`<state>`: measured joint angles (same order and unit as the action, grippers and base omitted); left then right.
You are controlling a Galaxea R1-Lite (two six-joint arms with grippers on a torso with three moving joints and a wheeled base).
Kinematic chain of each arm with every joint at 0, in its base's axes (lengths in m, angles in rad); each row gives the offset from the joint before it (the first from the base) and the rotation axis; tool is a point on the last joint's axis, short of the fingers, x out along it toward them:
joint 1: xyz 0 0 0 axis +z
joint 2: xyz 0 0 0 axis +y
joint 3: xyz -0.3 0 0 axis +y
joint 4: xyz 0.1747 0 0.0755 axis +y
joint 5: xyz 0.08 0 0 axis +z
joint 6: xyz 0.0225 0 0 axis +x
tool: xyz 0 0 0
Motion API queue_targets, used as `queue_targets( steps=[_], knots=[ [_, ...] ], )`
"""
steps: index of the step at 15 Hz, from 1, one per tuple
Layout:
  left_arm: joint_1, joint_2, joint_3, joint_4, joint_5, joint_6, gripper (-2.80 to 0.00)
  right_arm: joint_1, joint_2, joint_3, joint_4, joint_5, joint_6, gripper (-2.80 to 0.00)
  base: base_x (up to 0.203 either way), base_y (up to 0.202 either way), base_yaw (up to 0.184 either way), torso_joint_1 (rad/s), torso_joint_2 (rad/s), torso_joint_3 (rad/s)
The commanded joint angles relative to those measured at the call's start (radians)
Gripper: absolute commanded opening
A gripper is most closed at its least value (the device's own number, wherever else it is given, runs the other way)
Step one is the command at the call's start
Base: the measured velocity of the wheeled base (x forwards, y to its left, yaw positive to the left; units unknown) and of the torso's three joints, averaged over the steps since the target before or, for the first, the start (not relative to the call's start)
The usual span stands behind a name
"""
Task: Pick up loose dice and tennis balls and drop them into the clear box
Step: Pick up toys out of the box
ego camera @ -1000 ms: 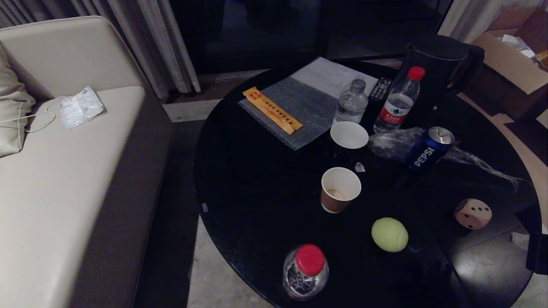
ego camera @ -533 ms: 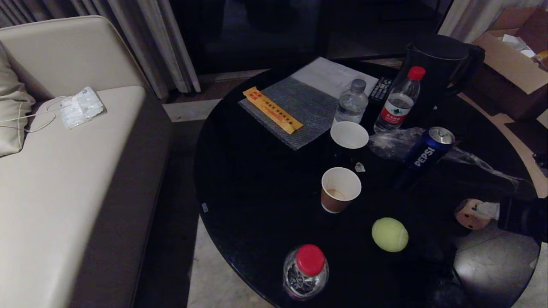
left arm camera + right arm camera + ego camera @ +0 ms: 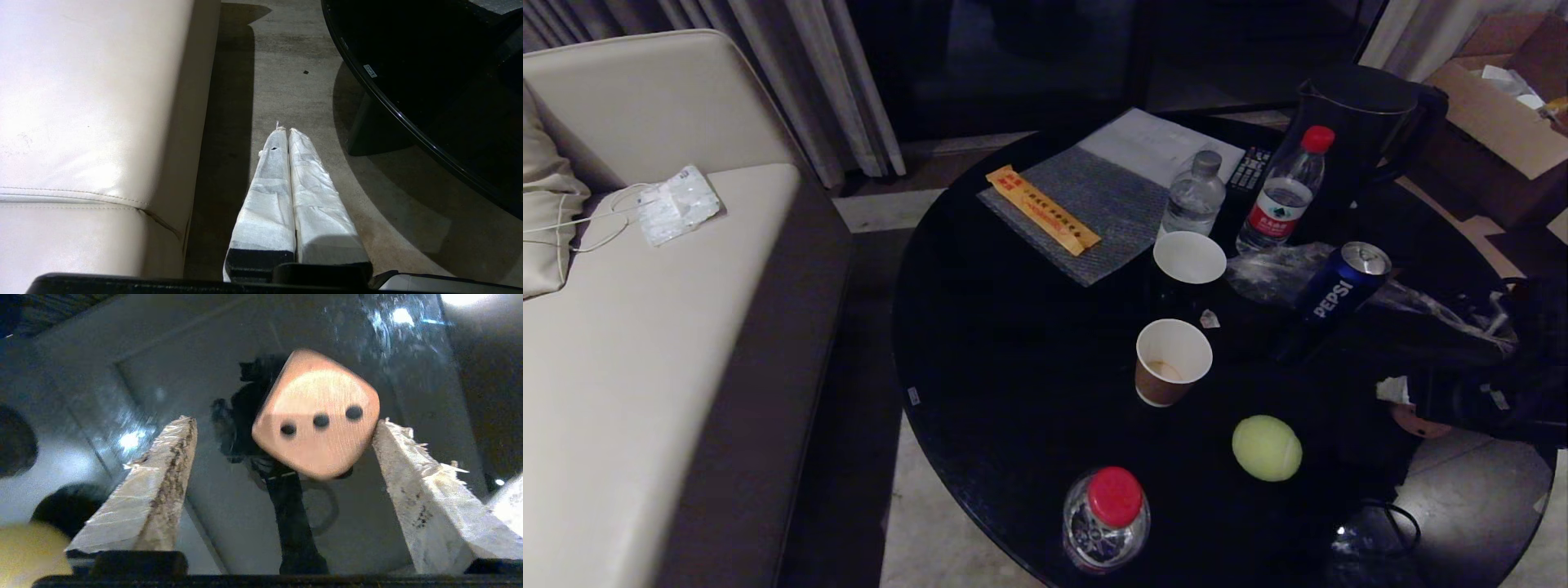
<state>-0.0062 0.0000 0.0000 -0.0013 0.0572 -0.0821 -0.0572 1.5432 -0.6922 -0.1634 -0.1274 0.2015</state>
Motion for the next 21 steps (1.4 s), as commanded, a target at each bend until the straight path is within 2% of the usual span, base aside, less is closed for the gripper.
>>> queue_targets(
  steps=[1, 3, 9, 10, 18, 21],
  knots=[
    [0.0, 0.002, 0.002, 0.0, 0.001, -0.001, -2.8, 0.0, 0.073, -0.035, -0.001, -0.036, 0.001, 0.0, 0.0, 0.0, 0.0, 0.0, 0.0, 0.0],
    [0.0, 0.002, 0.002, 0.0, 0.001, -0.001, -2.8, -0.002, 0.111, -0.066, -0.001, -0.091, 0.011, 0.0, 0.0, 0.0, 0.0, 0.0, 0.0, 0.0],
    [0.0, 0.002, 0.002, 0.0, 0.001, -0.001, -2.8, -0.019, 0.136, -0.063, 0.033, -0.097, 0.061, 0.0, 0.0, 0.0, 0.0, 0.0, 0.0, 0.0],
    [0.0, 0.002, 0.002, 0.0, 0.001, -0.001, -2.8, -0.018, 0.137, -0.064, 0.047, -0.098, 0.074, -2.8, 0.0, 0.0, 0.0, 0.0, 0.0, 0.0],
    [0.0, 0.002, 0.002, 0.0, 0.001, -0.001, -2.8, -0.004, 0.145, -0.079, 0.049, -0.118, 0.08, -2.8, 0.0, 0.0, 0.0, 0.0, 0.0, 0.0],
    [0.0, 0.002, 0.002, 0.0, 0.001, -0.001, -2.8, 0.043, 0.087, -0.06, 0.054, -0.118, 0.033, -2.8, 0.0, 0.0, 0.0, 0.0, 0.0, 0.0]
  ],
)
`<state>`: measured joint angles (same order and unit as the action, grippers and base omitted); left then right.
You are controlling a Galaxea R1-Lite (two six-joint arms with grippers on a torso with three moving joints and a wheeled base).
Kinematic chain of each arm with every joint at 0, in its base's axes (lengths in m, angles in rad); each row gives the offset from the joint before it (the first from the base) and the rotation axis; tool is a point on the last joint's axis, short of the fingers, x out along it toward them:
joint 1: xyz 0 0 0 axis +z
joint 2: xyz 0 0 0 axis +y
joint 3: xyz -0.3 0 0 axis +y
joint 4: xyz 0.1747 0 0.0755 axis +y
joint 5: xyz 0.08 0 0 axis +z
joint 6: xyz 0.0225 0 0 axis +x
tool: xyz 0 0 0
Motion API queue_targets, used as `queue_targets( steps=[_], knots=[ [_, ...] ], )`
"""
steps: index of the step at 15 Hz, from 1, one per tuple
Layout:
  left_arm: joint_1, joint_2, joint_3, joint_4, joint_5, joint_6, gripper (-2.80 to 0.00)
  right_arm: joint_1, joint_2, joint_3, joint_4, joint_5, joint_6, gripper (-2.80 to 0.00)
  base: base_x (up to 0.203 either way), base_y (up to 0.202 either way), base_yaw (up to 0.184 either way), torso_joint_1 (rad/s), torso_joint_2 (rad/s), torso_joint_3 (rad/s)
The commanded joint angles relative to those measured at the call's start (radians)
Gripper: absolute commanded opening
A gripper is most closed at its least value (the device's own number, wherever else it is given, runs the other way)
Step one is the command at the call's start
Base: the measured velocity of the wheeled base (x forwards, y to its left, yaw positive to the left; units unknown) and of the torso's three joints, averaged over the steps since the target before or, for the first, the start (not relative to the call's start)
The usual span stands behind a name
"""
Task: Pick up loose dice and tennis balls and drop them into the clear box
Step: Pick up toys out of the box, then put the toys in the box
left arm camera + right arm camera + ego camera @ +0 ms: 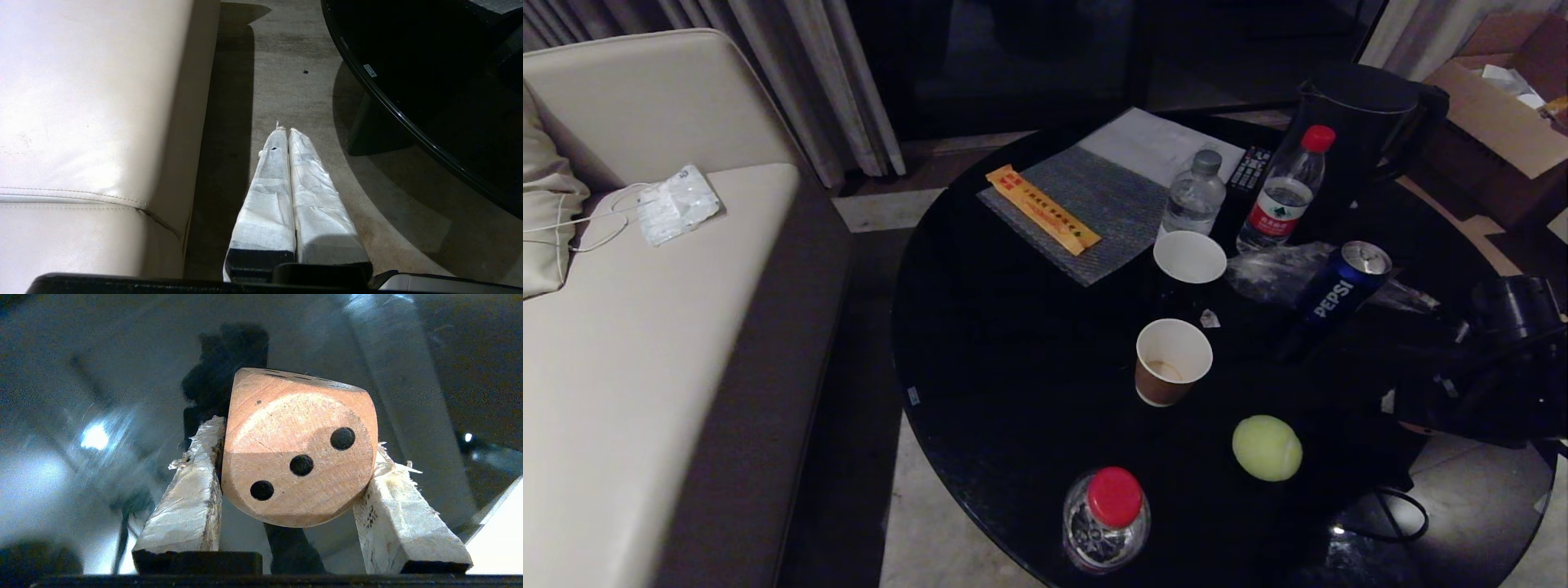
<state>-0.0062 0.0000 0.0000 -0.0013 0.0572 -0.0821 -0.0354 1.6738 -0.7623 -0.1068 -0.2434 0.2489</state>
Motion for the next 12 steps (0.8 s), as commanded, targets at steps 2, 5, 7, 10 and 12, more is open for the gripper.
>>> queue_targets(
  steps=[2, 5, 7, 10, 12],
  knots=[
    [0.0, 0.002, 0.002, 0.0, 0.001, -0.001, -2.8, 0.052, -0.108, 0.039, -0.002, -0.002, -0.047, -2.8, 0.0, 0.0, 0.0, 0.0, 0.0, 0.0],
    [0.0, 0.002, 0.002, 0.0, 0.001, -0.001, -2.8, 0.077, -0.261, 0.101, 0.005, 0.005, -0.092, -2.8, 0.0, 0.0, 0.0, 0.0, 0.0, 0.0],
    [0.0, 0.002, 0.002, 0.0, 0.001, -0.001, -2.8, 0.097, -0.405, 0.145, 0.057, 0.009, -0.128, -2.8, 0.0, 0.0, 0.0, 0.0, 0.0, 0.0],
    [0.0, 0.002, 0.002, 0.0, 0.001, -0.001, -2.8, 0.105, -0.657, 0.244, 0.138, 0.023, -0.155, -2.8, 0.0, 0.0, 0.0, 0.0, 0.0, 0.0],
    [0.0, 0.002, 0.002, 0.0, 0.001, -0.001, -2.8, 0.105, -0.833, 0.323, 0.193, 0.034, -0.163, -2.8, 0.0, 0.0, 0.0, 0.0, 0.0, 0.0]
  ],
)
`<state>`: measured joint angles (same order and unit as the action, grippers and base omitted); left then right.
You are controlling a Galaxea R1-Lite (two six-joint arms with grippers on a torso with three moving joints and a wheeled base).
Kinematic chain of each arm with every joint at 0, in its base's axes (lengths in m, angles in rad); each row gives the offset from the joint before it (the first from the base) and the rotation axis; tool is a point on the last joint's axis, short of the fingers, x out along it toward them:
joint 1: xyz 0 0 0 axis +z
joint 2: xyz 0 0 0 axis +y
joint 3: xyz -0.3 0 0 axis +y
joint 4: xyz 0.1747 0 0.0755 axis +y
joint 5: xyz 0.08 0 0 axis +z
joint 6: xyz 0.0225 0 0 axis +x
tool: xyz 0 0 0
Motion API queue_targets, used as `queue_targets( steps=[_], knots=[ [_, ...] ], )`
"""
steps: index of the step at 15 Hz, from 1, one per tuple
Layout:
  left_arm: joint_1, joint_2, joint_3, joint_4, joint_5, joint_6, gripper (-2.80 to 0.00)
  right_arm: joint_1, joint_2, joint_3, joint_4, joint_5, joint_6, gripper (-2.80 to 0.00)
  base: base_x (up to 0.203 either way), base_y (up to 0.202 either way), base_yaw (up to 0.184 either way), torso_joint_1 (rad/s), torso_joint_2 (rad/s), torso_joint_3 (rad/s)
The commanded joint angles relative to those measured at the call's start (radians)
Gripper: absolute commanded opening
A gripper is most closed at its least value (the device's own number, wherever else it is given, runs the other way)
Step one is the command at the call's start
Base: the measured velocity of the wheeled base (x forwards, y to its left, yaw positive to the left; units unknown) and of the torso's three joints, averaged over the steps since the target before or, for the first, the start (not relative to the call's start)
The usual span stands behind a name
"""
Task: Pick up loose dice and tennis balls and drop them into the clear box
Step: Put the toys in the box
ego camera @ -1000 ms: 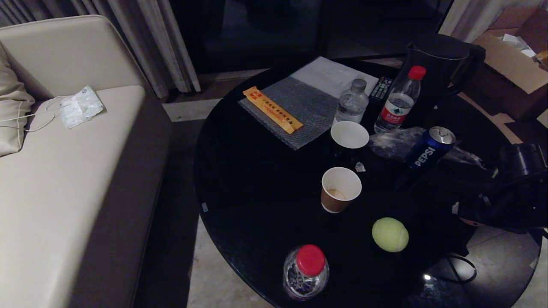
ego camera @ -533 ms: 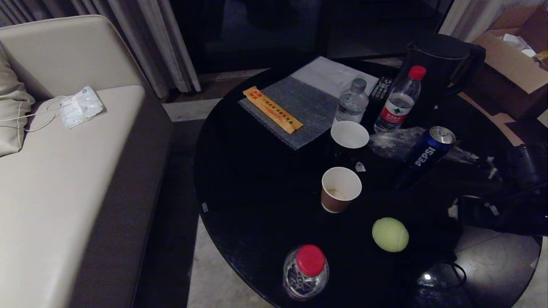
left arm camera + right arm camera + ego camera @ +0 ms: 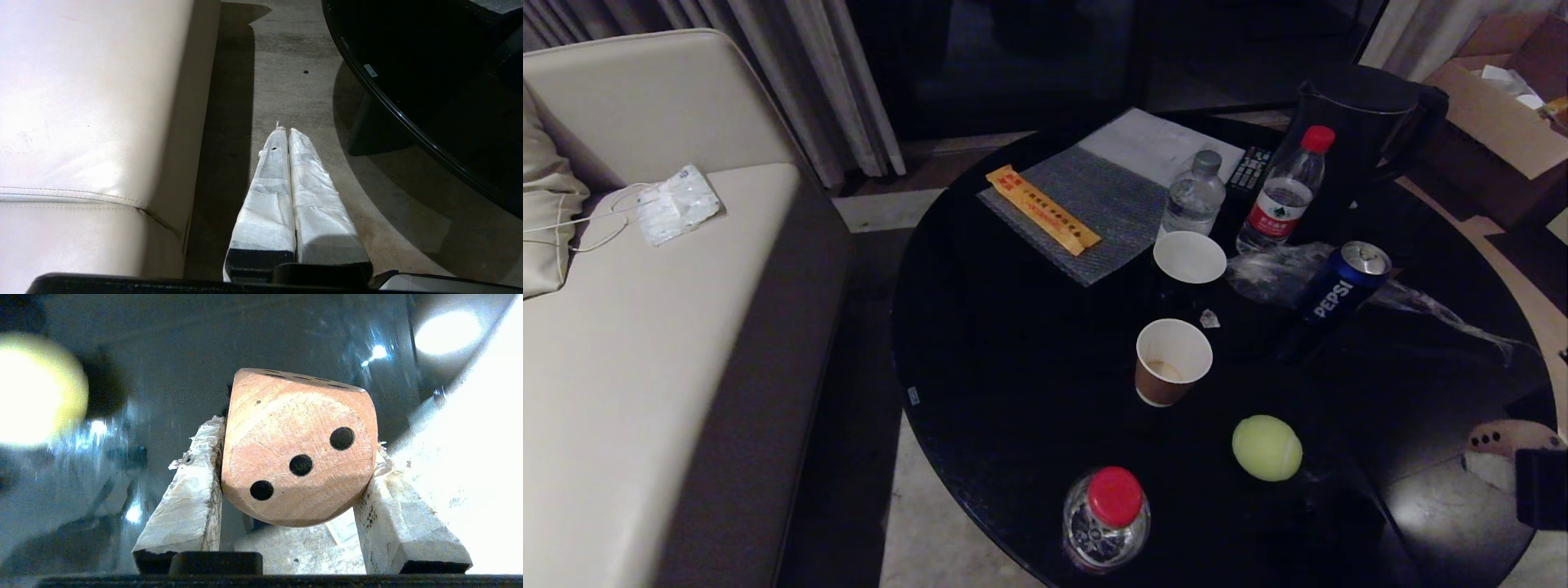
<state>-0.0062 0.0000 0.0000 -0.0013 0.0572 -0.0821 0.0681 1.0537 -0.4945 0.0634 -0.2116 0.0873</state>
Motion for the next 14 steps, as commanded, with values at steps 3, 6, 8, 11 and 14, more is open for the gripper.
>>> queue_targets(
  steps=[3, 6, 8, 11, 14],
  knots=[
    [0.0, 0.002, 0.002, 0.0, 0.001, -0.001, -2.8, -0.007, -0.477, 0.156, 0.15, 0.01, -0.006, -2.8, 0.0, 0.0, 0.0, 0.0, 0.0, 0.0],
    [0.0, 0.002, 0.002, 0.0, 0.001, -0.001, -2.8, -0.019, -0.715, 0.25, 0.228, 0.012, -0.003, -2.8, 0.0, 0.0, 0.0, 0.0, 0.0, 0.0],
    [0.0, 0.002, 0.002, 0.0, 0.001, -0.001, -2.8, -0.029, -0.833, 0.291, 0.245, 0.019, 0.007, -2.8, 0.0, 0.0, 0.0, 0.0, 0.0, 0.0],
    [0.0, 0.002, 0.002, 0.0, 0.001, -0.001, -2.8, -0.049, -0.971, 0.316, 0.249, 0.066, 0.017, -2.8, 0.0, 0.0, 0.0, 0.0, 0.0, 0.0],
    [0.0, 0.002, 0.002, 0.0, 0.001, -0.001, -2.8, -0.059, -1.057, 0.384, 0.182, 0.144, -0.01, -2.8, 0.0, 0.0, 0.0, 0.0, 0.0, 0.0]
  ],
)
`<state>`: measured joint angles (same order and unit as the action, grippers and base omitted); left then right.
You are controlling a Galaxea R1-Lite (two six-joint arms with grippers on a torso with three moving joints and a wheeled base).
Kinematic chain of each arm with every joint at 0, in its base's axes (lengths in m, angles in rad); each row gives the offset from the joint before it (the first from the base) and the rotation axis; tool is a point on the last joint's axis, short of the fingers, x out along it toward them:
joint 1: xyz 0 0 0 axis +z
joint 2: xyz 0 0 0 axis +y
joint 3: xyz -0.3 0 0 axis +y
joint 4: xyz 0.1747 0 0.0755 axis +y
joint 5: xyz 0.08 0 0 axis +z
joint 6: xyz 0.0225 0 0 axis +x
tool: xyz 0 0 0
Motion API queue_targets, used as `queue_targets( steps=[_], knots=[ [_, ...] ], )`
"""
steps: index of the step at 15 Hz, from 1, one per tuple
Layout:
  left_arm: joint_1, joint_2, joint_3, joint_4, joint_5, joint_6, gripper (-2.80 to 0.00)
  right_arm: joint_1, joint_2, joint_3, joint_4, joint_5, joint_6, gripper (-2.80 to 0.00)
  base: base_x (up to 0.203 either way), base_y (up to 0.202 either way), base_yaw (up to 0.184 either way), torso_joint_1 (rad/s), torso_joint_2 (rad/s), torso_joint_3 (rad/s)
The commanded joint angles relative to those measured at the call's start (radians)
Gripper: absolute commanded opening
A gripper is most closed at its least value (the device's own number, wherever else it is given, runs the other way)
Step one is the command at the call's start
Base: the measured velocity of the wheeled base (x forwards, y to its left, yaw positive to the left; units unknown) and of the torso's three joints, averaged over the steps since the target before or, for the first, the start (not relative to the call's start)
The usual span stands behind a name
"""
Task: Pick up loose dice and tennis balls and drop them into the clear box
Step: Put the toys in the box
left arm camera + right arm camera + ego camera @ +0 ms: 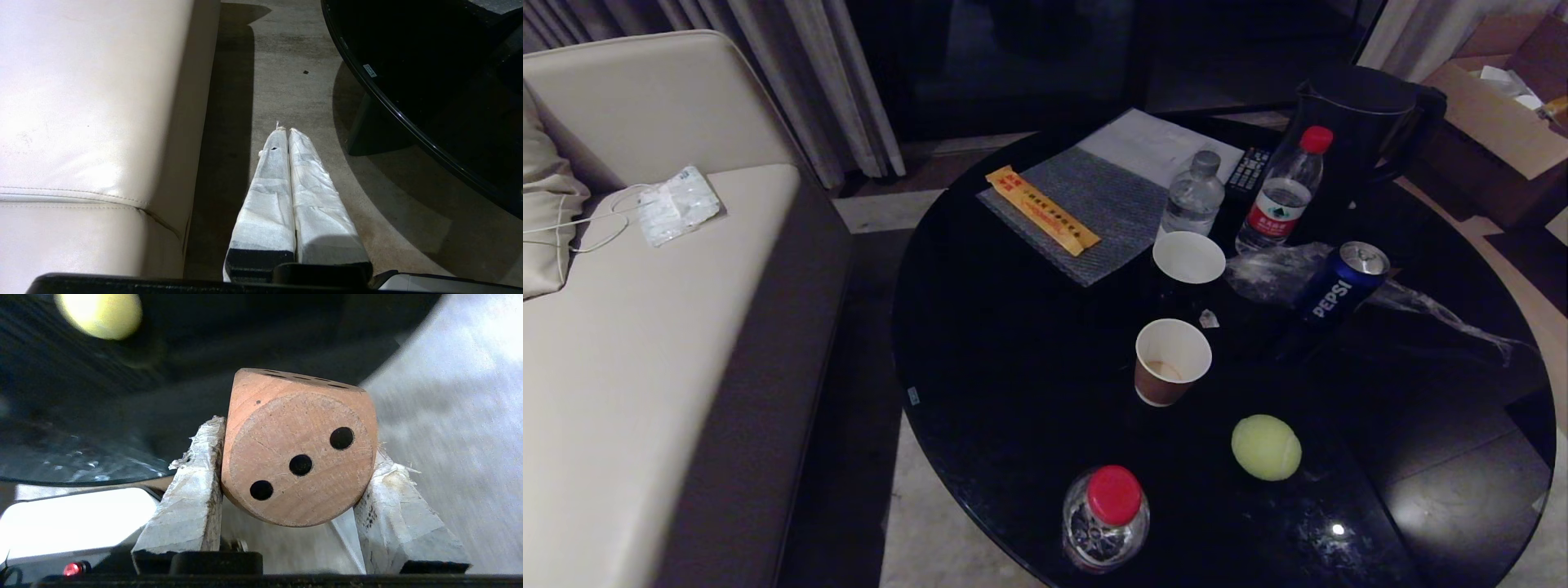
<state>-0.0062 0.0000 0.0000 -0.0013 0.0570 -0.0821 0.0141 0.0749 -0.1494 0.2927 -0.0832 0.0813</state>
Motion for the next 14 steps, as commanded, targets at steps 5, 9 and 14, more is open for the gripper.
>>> queue_targets(
  steps=[5, 9, 14],
  knots=[
    [0.0, 0.002, 0.002, 0.0, 0.001, -0.001, -2.8, -0.006, -0.073, 0.105, -0.185, 0.051, 0.002, -2.8, 0.0, 0.0, 0.0, 0.0, 0.0, 0.0],
    [0.0, 0.002, 0.002, 0.0, 0.001, -0.001, -2.8, -0.006, -0.073, 0.105, -0.185, 0.053, 0.003, -2.8, 0.0, 0.0, 0.0, 0.0, 0.0, 0.0],
    [0.0, 0.002, 0.002, 0.001, -0.003, 0.007, -2.8, -0.006, -0.073, 0.105, -0.185, 0.053, 0.003, -2.8, 0.0, 0.0, 0.0, 0.0, 0.0, 0.0]
  ],
)
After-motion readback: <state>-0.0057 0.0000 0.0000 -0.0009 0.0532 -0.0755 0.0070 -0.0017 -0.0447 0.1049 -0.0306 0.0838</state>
